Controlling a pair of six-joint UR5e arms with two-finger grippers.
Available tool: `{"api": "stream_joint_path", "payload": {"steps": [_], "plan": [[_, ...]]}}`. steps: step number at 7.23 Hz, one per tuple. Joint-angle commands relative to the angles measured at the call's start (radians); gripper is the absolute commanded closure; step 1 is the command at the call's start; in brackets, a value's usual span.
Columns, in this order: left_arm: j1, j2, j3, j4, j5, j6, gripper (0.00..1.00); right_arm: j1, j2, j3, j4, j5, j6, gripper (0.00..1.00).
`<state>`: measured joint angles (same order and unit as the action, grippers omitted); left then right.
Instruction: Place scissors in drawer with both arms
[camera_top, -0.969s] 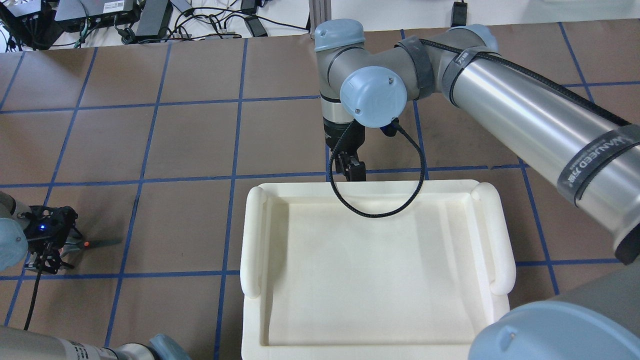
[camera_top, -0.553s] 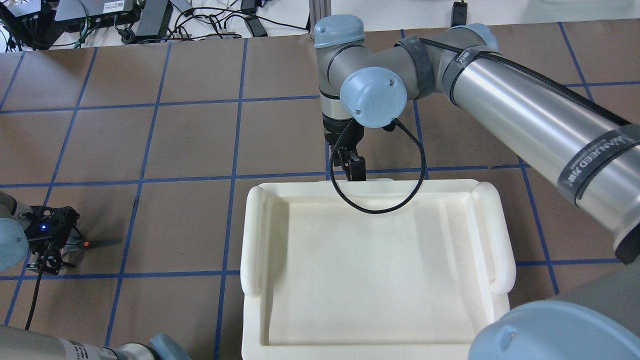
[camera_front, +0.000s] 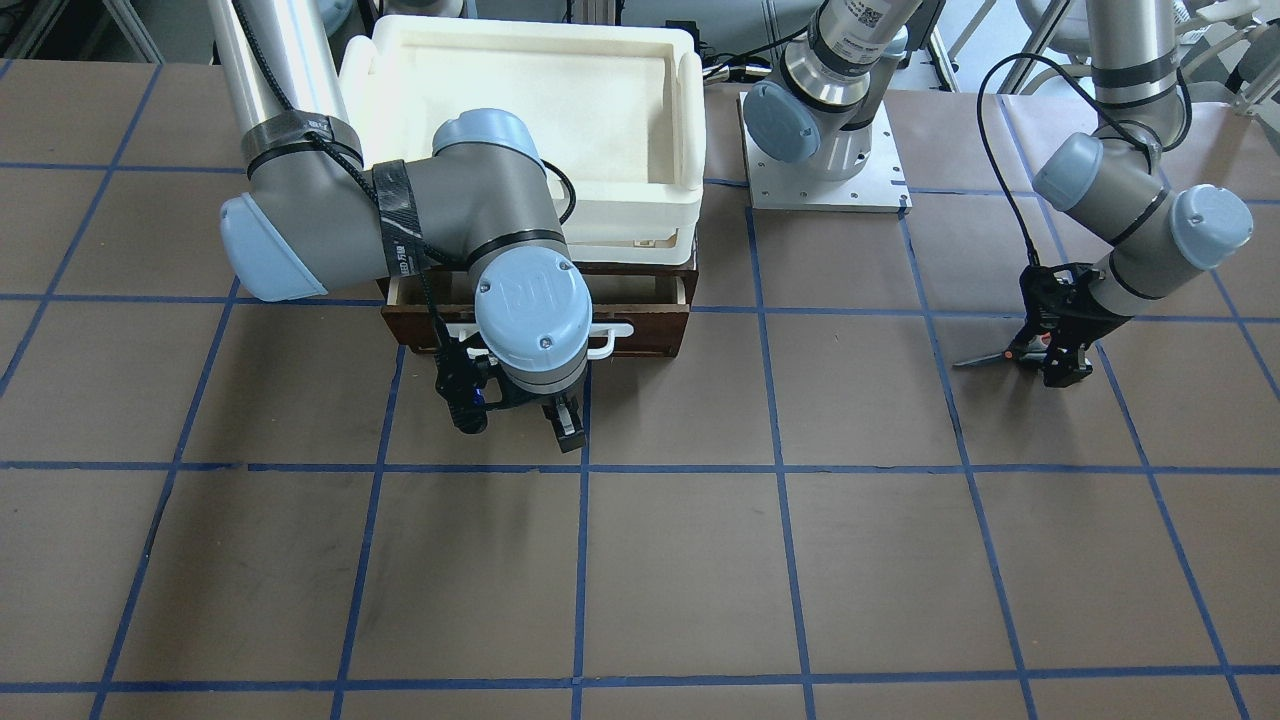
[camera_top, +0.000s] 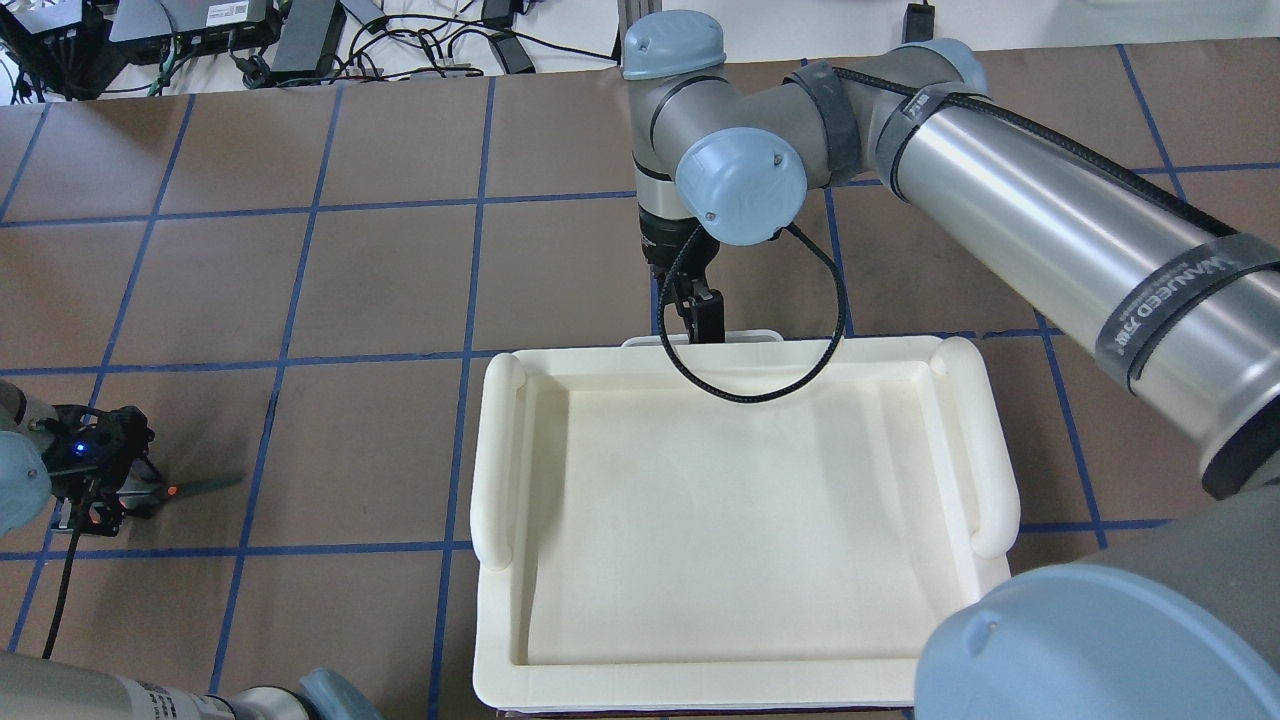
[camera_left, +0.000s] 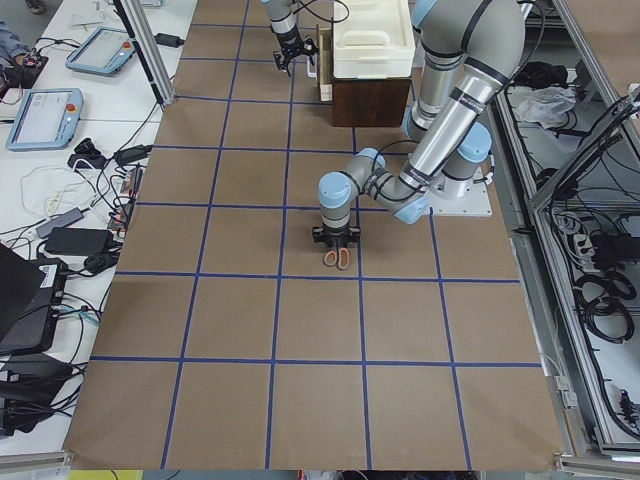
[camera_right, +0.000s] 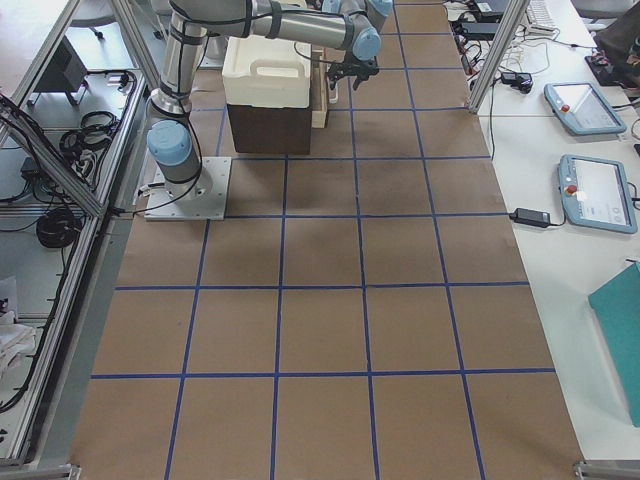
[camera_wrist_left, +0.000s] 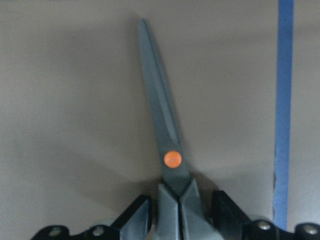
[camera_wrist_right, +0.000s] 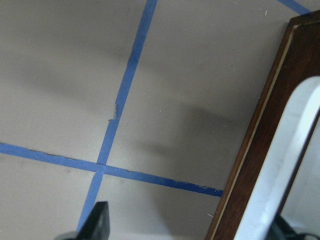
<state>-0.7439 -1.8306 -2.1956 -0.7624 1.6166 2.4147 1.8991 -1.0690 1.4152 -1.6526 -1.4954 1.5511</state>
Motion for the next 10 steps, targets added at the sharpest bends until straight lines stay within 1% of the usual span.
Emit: {"api": "stream_joint_path", "payload": {"steps": [1, 7, 8, 9, 10], "plan": [[0.000, 0.004, 0.002, -0.001, -0.001, 0.000, 0.46, -0.003, 0.004, -0.016, 0.000, -0.008, -0.005, 0.00], [-0.008, 0.008, -0.010, -0.009, 0.000, 0.001, 0.46, -0.025, 0.007, -0.033, -0.009, -0.023, -0.101, 0.00], [0.000, 0.002, -0.006, -0.009, -0.001, 0.038, 0.50, -0.025, 0.008, -0.035, -0.018, -0.022, -0.103, 0.00], [0.001, -0.001, -0.001, -0.008, -0.013, 0.056, 0.57, -0.026, 0.008, -0.036, -0.027, -0.022, -0.112, 0.00], [0.002, -0.001, 0.001, -0.008, -0.014, 0.060, 0.72, -0.026, 0.020, -0.057, -0.029, -0.022, -0.111, 0.00]]}}
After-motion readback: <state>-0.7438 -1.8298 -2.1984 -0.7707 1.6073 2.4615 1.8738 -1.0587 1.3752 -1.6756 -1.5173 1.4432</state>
